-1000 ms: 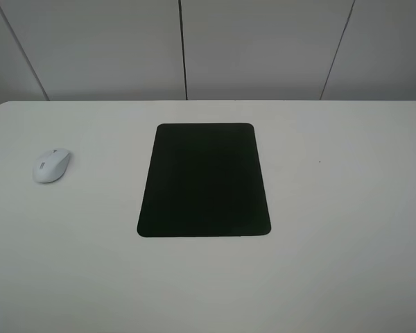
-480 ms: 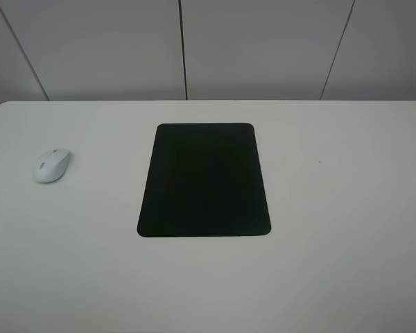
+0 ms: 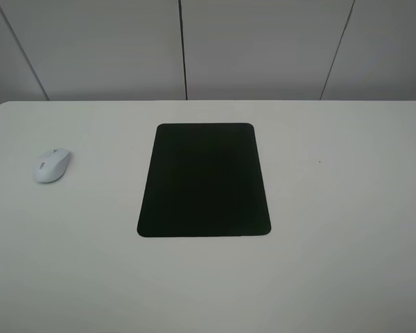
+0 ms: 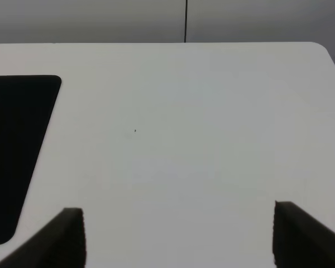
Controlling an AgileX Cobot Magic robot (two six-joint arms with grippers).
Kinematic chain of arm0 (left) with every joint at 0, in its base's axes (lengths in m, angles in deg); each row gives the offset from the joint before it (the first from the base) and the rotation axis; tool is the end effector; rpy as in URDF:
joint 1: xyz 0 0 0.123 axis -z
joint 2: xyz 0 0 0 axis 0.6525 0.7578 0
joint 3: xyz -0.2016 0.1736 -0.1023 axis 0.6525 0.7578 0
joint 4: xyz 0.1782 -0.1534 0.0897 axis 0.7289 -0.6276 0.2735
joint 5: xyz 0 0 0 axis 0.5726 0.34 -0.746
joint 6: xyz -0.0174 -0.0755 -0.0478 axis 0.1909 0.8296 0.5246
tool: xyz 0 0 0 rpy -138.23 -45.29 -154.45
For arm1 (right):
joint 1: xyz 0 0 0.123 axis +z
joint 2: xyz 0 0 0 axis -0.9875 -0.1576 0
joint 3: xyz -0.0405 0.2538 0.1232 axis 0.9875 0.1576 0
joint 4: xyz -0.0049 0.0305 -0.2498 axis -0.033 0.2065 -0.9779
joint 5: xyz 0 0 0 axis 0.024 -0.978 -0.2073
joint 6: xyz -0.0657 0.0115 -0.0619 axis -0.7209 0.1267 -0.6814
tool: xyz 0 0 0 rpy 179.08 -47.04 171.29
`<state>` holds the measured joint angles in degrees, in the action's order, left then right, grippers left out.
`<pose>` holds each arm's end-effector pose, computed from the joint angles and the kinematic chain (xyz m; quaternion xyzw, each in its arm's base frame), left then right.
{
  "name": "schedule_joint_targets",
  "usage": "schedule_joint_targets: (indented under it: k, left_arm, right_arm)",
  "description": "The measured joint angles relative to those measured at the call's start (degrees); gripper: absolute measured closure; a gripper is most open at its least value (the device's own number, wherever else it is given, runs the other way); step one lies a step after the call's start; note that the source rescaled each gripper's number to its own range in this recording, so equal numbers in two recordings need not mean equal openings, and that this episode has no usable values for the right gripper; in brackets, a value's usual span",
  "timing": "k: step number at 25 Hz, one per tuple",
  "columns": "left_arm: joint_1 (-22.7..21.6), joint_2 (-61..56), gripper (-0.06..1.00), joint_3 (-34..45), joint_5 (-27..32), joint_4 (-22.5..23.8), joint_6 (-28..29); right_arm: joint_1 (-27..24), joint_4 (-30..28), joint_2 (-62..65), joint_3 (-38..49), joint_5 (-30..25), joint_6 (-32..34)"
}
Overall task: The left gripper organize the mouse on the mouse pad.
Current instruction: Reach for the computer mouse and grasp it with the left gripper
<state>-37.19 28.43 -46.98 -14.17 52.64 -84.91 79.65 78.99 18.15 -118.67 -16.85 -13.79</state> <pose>-0.0075 0.0030 0.2773 0.0219 0.8551 -0.0027 0.5180 -0.0079 -0.0048 0.2806 0.0245 0.8489 -0.0283 0.5272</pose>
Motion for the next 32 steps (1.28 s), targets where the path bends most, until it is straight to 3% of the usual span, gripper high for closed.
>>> schedule_joint_targets:
  k: [32]
  left_arm:
    - [0.00, 0.00, -0.06, 0.00, 0.00, 1.77, 0.77]
  right_arm:
    - [0.00, 0.00, 0.00, 0.00, 0.00, 0.00]
